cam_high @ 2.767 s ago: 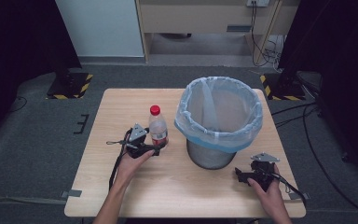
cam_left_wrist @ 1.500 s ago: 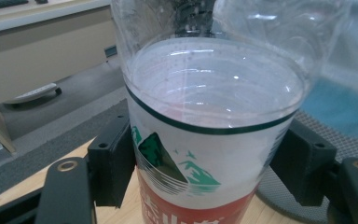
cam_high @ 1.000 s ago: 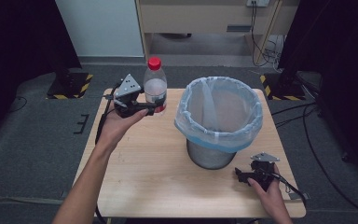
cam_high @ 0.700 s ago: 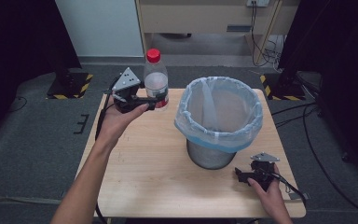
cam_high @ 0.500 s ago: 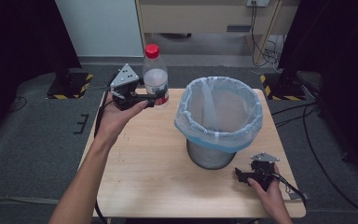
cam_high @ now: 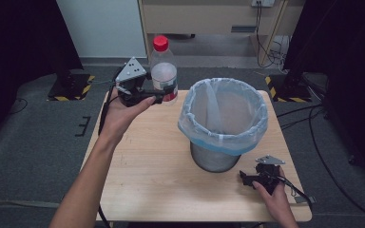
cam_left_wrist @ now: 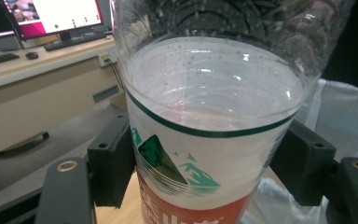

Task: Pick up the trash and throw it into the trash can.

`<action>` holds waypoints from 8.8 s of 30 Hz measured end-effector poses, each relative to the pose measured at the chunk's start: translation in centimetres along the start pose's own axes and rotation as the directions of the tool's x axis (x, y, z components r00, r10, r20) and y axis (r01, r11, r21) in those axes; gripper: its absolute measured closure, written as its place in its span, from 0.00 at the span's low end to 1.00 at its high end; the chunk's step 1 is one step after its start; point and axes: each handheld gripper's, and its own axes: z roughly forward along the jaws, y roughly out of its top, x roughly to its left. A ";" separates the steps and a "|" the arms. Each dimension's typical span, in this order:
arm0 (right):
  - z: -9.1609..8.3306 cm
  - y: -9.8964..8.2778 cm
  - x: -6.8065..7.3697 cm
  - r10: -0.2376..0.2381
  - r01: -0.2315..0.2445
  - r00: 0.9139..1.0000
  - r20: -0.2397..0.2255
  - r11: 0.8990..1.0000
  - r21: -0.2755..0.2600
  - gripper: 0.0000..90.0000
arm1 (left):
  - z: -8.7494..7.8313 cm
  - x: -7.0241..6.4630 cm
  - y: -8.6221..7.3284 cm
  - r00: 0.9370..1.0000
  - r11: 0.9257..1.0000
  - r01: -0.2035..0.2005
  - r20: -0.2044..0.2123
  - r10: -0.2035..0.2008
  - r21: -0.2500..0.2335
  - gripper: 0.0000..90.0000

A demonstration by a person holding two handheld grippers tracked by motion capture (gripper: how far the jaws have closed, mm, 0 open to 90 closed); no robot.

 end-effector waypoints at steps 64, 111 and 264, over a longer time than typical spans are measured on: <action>0.0 0.0 0.0 -0.002 0.002 1.000 -0.002 1.000 -0.003 0.00 | 6.6 -5.2 3.4 0.991 0.999 -0.043 0.128 0.042 0.012 0.32; 0.0 0.0 0.0 -0.003 0.003 1.000 -0.002 1.000 -0.003 0.00 | 9.9 -7.1 -0.2 0.975 0.987 -0.073 0.217 0.040 0.145 0.31; -0.1 -0.1 0.0 -0.002 0.002 1.000 -0.001 1.000 0.000 0.00 | 1.5 3.1 -27.9 0.928 0.818 0.315 -0.337 -0.159 0.482 0.05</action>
